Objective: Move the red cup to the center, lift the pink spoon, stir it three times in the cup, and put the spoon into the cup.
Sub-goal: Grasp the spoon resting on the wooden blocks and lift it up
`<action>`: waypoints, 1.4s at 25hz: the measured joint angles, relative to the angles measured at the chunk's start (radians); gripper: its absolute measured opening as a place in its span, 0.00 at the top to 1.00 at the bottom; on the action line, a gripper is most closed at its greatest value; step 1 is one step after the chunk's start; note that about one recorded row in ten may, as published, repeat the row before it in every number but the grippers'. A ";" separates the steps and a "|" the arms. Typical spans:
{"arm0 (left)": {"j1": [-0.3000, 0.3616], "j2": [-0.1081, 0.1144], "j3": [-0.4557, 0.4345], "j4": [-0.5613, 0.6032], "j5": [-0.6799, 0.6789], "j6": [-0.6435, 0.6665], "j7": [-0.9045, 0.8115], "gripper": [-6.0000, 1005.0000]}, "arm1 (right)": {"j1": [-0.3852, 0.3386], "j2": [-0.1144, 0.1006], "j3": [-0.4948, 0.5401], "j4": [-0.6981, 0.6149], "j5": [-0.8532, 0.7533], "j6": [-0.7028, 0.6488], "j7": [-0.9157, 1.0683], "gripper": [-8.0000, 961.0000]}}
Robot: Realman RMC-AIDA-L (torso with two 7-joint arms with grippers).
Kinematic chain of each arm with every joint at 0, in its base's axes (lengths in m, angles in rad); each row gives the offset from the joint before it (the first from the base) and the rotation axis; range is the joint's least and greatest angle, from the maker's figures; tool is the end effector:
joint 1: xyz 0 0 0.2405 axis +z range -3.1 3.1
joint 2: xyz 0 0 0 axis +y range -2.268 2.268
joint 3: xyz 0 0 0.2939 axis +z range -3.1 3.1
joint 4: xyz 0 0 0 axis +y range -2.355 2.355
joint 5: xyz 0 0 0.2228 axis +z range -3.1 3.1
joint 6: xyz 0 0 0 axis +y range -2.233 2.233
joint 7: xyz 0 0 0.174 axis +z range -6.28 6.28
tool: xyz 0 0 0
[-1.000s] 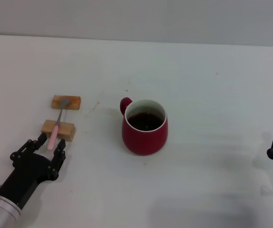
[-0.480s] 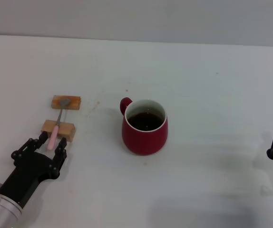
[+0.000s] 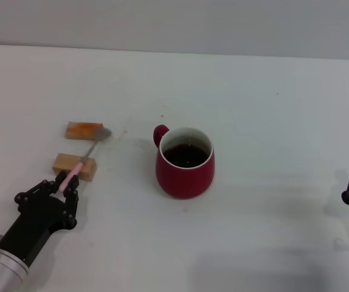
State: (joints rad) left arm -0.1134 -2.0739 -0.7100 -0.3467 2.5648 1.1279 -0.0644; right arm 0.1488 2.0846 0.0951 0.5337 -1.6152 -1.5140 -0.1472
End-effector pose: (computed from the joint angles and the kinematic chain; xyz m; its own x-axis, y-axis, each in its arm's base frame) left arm -0.3814 0.2565 -0.1150 0.7678 0.1303 0.6273 0.6260 -0.3612 -0.6912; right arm 0.3424 0.2380 -0.0945 0.6163 0.0784 -0.7836 -0.7795 -0.0806 -0.6212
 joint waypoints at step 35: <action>-0.106 0.016 -0.004 -0.044 0.017 0.384 0.008 0.85 | 0.003 0.000 -0.002 0.000 0.000 -0.002 0.000 0.99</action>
State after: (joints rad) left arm -0.2197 -2.0580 -0.7143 -0.3911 2.5817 1.5116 -0.0563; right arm 0.1515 2.0847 0.0931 0.5340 -1.6152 -1.5164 -0.1473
